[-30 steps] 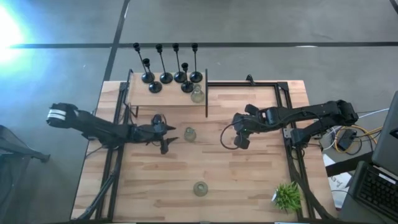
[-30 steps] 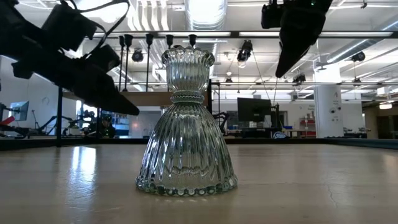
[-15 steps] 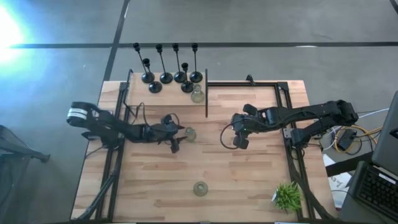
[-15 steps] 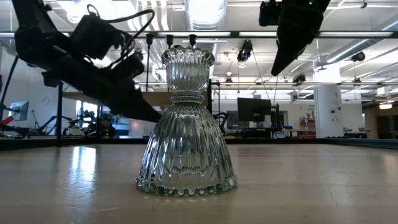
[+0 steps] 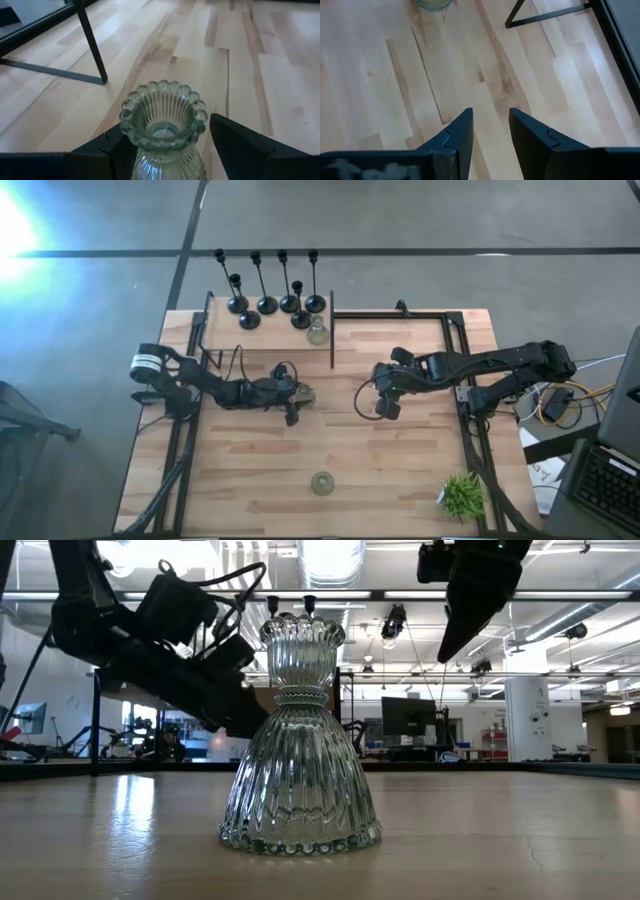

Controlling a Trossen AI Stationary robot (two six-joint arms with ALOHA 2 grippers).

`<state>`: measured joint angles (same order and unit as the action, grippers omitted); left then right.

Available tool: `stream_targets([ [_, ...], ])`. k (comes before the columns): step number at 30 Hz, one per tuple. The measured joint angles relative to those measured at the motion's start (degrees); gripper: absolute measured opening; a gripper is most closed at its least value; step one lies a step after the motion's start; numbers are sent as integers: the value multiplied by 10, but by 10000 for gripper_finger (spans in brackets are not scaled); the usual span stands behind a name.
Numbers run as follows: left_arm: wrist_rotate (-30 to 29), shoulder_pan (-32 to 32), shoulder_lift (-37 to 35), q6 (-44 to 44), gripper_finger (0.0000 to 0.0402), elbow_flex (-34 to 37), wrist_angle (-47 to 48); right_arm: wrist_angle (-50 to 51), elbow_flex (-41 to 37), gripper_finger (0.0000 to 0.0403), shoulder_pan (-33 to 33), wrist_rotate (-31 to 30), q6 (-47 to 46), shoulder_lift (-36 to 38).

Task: Pick & Place candle stick holders
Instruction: Put the green candleholder on the shelf

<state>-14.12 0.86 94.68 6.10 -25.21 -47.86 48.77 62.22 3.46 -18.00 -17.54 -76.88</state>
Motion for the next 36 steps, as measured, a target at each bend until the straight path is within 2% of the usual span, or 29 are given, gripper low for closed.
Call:
stream_targets([
  [6,-1,11,17,18,218,1,-6,3,-1,114,0,0,2,0],
  [14,-4,17,37,20,127,1,-60,3,-2,122,0,0,2,0],
  [19,-1,16,14,29,126,2,-36,3,-4,121,0,0,0,0],
  [24,1,15,-62,64,126,2,43,5,-4,112,0,0,0,0],
  [29,-7,15,-181,95,126,-1,133,4,-4,107,0,0,0,0],
  [32,-42,15,-252,101,126,-16,199,4,-4,108,0,0,0,0],
  [36,-121,15,-322,74,126,-64,317,3,-4,114,0,0,0,0],
])
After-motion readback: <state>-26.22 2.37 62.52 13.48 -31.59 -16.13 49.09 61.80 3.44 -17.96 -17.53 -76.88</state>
